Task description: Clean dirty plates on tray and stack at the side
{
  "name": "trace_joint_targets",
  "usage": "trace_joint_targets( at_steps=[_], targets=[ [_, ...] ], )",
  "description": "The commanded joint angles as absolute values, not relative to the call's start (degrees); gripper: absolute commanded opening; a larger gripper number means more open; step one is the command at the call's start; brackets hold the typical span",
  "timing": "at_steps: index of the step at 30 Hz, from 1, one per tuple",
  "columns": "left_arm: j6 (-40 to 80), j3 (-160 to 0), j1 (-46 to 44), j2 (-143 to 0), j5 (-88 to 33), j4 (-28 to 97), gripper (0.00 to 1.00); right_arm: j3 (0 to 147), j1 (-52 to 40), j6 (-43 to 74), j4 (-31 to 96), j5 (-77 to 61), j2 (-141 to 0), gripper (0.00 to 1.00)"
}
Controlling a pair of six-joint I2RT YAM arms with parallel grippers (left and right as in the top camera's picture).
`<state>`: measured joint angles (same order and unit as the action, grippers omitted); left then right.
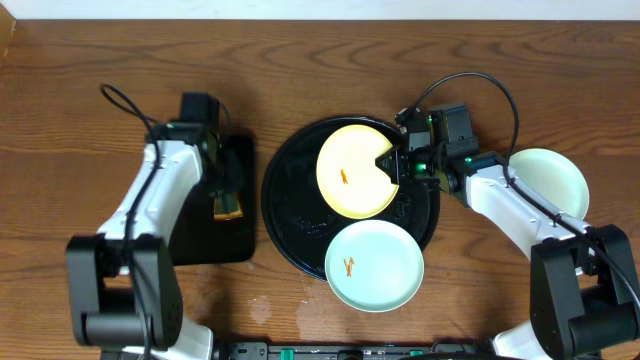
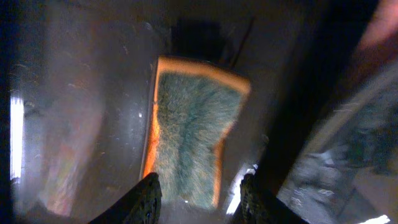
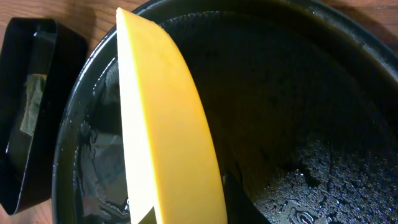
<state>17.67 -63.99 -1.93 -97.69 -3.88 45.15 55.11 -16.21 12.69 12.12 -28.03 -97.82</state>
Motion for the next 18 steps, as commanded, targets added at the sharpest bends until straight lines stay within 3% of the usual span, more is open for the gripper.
trace_joint_targets(
  at_steps=[1,6,8,9,14,15,17,18],
  targets=[
    [18.02,-59.55,-1.80,-100.18,-1.83,41.74,0.44,54.65,-16.60,12.86,12.16,-25.71,-97.76,0.01],
    [17.87,-57.28,-1.78,-104.51,-1.91,36.93,0.35,54.65,-16.60,12.86,12.14,-25.71,-97.76,0.01],
    [17.87,-57.23,-1.78,-105.69,-2.02,37.21,0.10,54.65,-16.60,12.88,12.16,-25.71,-97.76,0.01],
    [17.87,-57.23,-1.78,-105.89,-2.33,37.65,0.07,54.65,-16.60,12.88,12.16,-25.74,-97.76,0.01],
    [17.80,-60.97,-1.67,-102.78,-2.33,42.57,0.07,54.65,-16.58,12.86,12.14,-25.71,-97.76,0.01],
    [17.67,-61.76,-1.67,-101.62,-2.33,43.20,0.11,54.65,-16.58,12.86,12.14,-25.71,-97.76,0.01],
    [17.61,-62.35,-1.67,-98.37,-2.28,43.24,0.34,54.65,-16.58,12.86,12.16,-25.71,-97.76,0.01],
    [16.99,-62.35,-1.67,-97.45,-2.26,43.07,0.38,54.65,-16.58,12.84,12.16,-25.71,-97.76,0.01]
  ],
)
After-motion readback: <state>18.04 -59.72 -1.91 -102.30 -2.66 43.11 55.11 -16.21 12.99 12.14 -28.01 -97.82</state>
